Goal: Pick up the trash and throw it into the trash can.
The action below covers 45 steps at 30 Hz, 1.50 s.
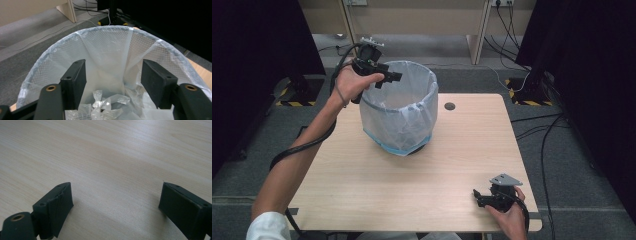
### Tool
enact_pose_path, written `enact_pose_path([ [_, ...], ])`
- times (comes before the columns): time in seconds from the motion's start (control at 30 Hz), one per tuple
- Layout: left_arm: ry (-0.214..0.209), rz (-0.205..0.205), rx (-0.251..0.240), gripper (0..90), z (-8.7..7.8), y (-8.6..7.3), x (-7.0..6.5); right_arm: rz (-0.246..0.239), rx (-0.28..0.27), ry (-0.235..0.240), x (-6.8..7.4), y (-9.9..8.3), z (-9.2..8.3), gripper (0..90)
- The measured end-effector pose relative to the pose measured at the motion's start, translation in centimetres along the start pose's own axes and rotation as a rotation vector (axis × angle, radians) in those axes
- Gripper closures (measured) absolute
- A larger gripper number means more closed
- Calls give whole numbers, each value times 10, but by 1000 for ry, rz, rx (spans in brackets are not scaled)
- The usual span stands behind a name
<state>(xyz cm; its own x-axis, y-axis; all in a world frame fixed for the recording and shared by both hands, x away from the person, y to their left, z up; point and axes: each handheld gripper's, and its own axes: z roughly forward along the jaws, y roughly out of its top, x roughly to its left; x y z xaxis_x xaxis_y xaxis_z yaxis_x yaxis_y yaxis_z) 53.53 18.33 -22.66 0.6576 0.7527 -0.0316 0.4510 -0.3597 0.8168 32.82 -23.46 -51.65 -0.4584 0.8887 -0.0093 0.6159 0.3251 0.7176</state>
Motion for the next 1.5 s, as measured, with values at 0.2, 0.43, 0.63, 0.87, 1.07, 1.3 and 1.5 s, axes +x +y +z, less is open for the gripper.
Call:
enact_pose_path([
  [0.2,-9,-17,-10,328,-7,-10,5,0,0,0,0,0,0,116],
  [0.43,-21,-40,-29,317,-15,-20,12,0,0,0,0,0,0,116],
  [0.63,-15,-55,-47,313,-23,-30,19,0,0,0,0,0,0,116],
  [0.87,-15,-62,-60,305,-34,-43,25,-1,-2,-1,0,0,0,116],
  [1.07,-11,-92,-75,268,-44,-55,34,-1,-2,-1,0,0,0,116],
  [1.3,-2,-107,-97,235,-55,-66,40,4,-1,0,0,0,0,116],
  [1.5,-4,-117,-123,227,-69,-77,44,0,-2,-1,0,0,0,116],
])
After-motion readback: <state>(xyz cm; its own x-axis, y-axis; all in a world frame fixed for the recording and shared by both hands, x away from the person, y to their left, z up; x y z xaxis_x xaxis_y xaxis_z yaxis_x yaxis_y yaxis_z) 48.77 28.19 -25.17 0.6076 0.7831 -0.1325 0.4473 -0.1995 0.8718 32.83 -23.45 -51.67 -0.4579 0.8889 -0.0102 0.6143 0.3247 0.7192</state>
